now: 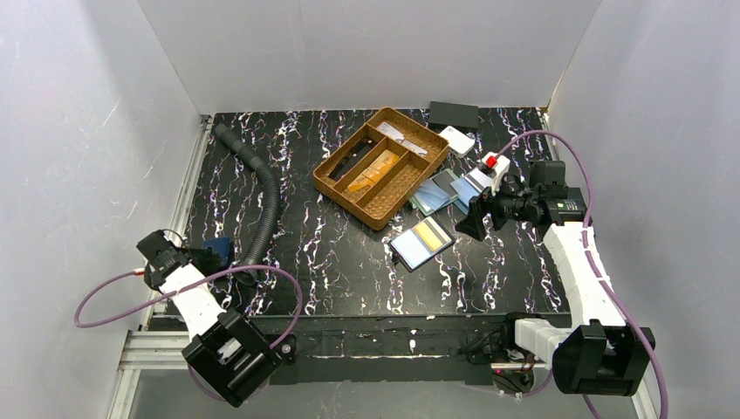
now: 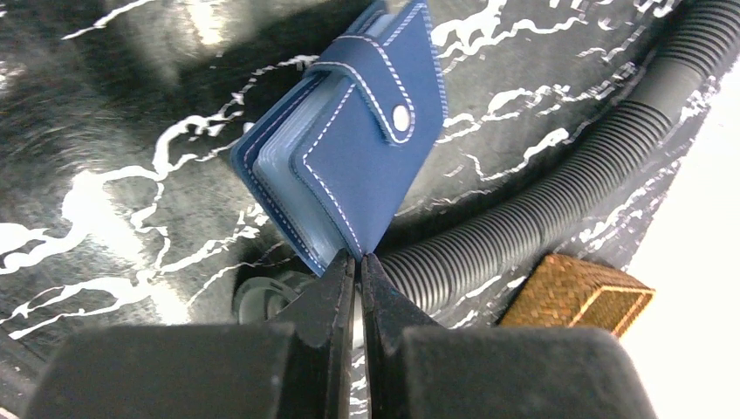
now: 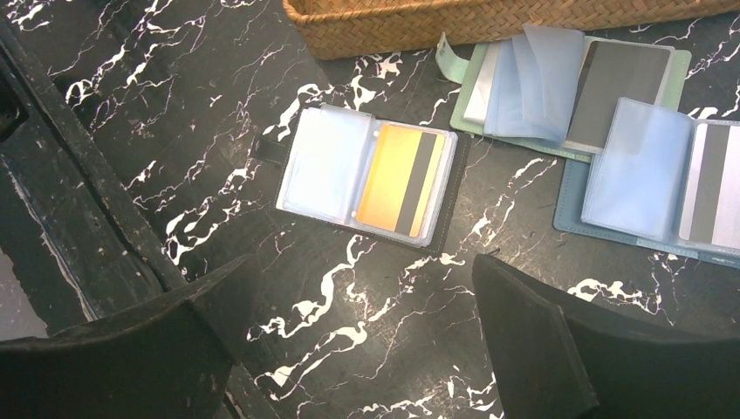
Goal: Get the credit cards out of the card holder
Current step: Pick up the card holder from the center of the board.
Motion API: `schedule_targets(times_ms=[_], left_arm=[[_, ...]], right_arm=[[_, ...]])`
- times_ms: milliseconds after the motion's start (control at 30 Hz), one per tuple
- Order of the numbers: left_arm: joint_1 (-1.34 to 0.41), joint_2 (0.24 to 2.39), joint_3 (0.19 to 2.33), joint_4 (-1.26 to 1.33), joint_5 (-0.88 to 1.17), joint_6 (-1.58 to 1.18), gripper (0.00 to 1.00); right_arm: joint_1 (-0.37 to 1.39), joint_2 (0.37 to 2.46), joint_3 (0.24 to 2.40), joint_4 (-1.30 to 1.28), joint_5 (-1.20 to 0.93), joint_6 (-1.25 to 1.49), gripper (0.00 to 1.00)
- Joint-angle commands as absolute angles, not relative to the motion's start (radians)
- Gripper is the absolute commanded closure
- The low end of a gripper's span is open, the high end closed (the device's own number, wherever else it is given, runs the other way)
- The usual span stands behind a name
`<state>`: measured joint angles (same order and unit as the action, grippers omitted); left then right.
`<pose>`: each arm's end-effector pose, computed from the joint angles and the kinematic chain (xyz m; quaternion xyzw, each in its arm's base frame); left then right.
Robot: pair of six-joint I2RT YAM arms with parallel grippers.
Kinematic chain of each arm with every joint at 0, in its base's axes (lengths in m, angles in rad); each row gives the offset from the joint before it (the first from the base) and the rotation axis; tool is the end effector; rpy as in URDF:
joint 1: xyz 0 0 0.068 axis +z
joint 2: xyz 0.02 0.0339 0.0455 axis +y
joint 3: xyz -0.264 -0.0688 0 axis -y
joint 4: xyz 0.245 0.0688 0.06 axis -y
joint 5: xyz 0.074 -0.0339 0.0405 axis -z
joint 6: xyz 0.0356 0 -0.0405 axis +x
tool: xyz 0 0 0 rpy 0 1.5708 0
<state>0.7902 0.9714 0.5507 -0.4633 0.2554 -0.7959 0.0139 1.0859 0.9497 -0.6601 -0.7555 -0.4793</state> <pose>0.1387 0.1272 0.2023 -0.6353 0.6859 -0.1209 0.3336 0.2173 0.0274 0.3018 -0.3452 0.8006 0.2514 0.4203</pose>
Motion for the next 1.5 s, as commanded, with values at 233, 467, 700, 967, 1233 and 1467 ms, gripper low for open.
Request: schedule_targets(times_ms=[233,467,700,967,1233,1467], left_arm=[[0.783,0.862,0.694,-0.495,0.378,-0.761,1.0],[0.731,0.82,0.77,-0.459,0.506,-0.799,1.0],[0.588,0.766,0.838,-0.402,0.646,-0.891,1.0],[0.333,0.667,0.825,-0.376,0.772,-0.945,1.0],[0.093,0.578,0.744,-0.376,0.806,-0.962,1.0],[-0.085,0.523,0.573,-0.342,0.815,-0.971,1.0]], right_arm=[[0.011,1.052,0.934,-0.661,-0.781,-0.499,0.0],[0.01,1.043,0.92,-0.652,-0.781,-0.498,0.0],[0.011,1.032,0.918,-0.651,-0.779,-0.5,0.0],[0.011,1.003,0.909,-0.653,-0.77,-0.504,0.0],[0.011,1.015,0.914,-0.692,-0.756,-0.573,0.0],[0.011,1.065,0.917,-0.714,-0.736,-0.616,0.0]])
